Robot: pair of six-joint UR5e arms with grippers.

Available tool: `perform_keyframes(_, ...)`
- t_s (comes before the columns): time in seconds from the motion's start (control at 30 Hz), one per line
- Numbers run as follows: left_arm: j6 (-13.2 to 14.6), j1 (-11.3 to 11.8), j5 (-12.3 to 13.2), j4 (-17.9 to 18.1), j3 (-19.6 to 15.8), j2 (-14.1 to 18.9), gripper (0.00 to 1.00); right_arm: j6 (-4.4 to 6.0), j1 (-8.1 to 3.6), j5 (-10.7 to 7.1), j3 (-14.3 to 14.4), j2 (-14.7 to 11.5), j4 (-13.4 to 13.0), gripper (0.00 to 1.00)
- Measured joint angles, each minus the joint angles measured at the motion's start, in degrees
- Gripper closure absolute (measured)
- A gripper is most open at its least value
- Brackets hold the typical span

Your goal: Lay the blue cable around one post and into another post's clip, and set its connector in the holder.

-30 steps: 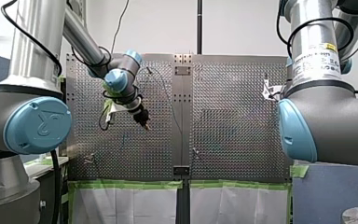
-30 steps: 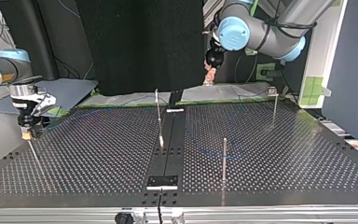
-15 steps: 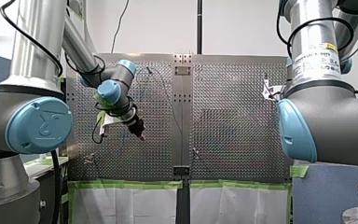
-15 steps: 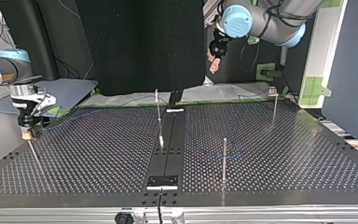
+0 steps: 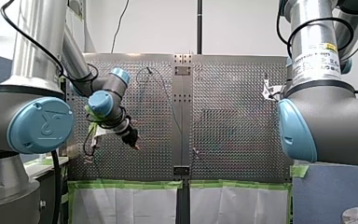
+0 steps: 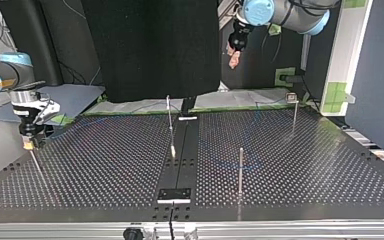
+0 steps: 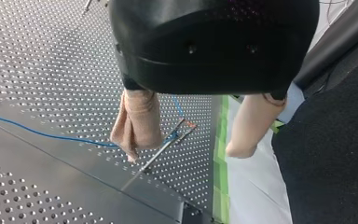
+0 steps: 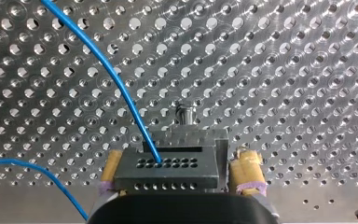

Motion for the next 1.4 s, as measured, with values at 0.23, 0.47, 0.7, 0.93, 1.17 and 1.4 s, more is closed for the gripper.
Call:
perform_keyframes(0.23,0.07,0.25,0.04,3.93,-3.94,-0.02,0.0,0.0,0.0,0.0,0.0,0.0,0.0,0.0)
perform_keyframes(0.47,0.23,0.53,0.07,8.19,-8.17,-0.04,0.0,0.0,0.0,0.0,0.0,0.0,0.0,0.0)
perform_keyframes(0.7,-0.29,0.69,0.04,12.35,-9.86,-0.04,0.0,0.0,0.0,0.0,0.0,0.0,0.0,0.0)
perform_keyframes(0.93,-2.35,0.78,0.11,16.46,-9.21,-0.05,0.0,0.0,0.0,0.0,0.0,0.0,0.0,0.0)
perform_keyframes(1.17,-3.47,0.78,0.12,20.77,-8.59,-0.11,0.0,0.0,0.0,0.0,0.0,0.0,0.0,0.0)
perform_keyframes(1.4,-3.45,0.79,0.22,24.78,-8.57,-0.16,0.0,0.0,0.0,0.0,0.0,0.0,0.0,0.0)
